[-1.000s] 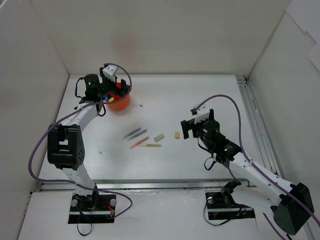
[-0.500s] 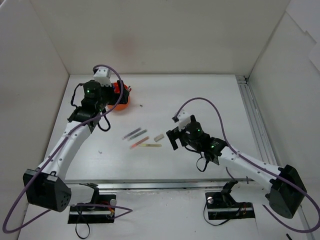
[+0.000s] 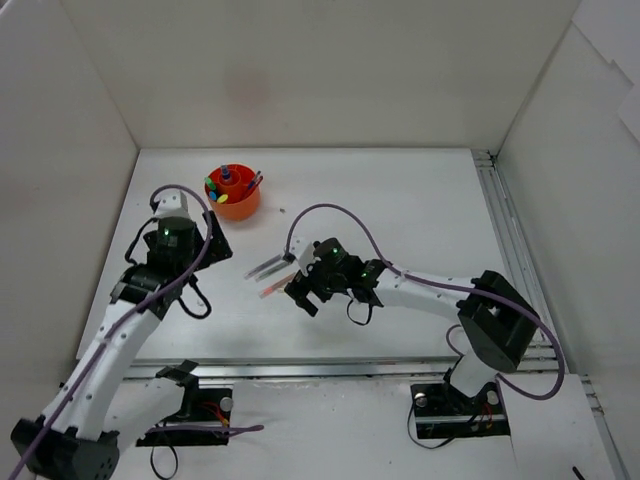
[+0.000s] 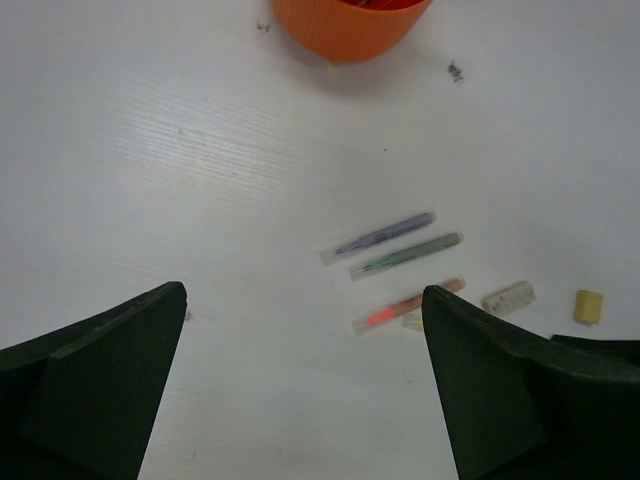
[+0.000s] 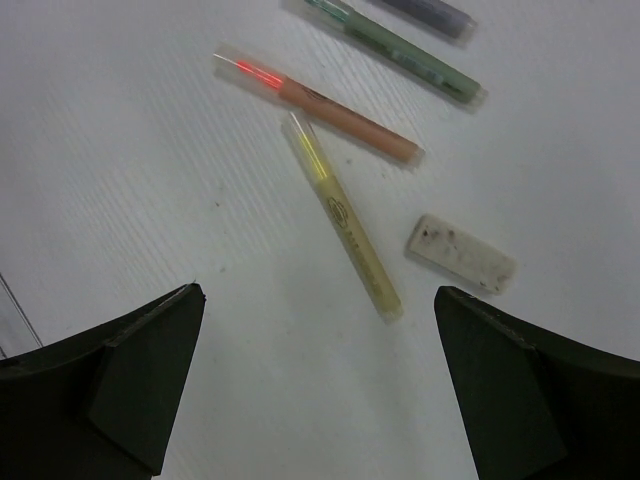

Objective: Sort the stationery into containers
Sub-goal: Pick up the pen from the center of the board, then place the pen in the storage box.

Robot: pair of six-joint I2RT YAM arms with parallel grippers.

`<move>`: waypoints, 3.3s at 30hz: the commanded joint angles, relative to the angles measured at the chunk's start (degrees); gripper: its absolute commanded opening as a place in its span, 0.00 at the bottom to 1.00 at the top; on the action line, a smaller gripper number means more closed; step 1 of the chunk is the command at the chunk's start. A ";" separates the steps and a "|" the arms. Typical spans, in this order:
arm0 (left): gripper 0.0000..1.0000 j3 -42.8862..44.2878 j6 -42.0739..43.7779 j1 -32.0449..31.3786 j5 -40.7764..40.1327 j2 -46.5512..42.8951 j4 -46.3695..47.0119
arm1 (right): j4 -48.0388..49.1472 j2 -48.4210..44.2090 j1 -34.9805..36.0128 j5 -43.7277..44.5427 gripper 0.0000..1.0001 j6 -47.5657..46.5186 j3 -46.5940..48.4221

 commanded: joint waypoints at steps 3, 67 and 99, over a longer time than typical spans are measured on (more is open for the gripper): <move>1.00 -1.88 -2.33 -0.70 -1.16 -11.05 4.00 | 0.66 6.61 1.07 -9.67 0.98 -6.09 7.68; 0.94 -16.38 -3.30 -10.98 26.36 -7.82 37.30 | 37.48 -18.17 5.73 2.00 0.00 13.15 -11.82; 0.00 6.26 11.62 -13.10 -8.64 7.37 31.85 | 38.45 -20.01 6.52 19.13 0.98 7.97 -10.68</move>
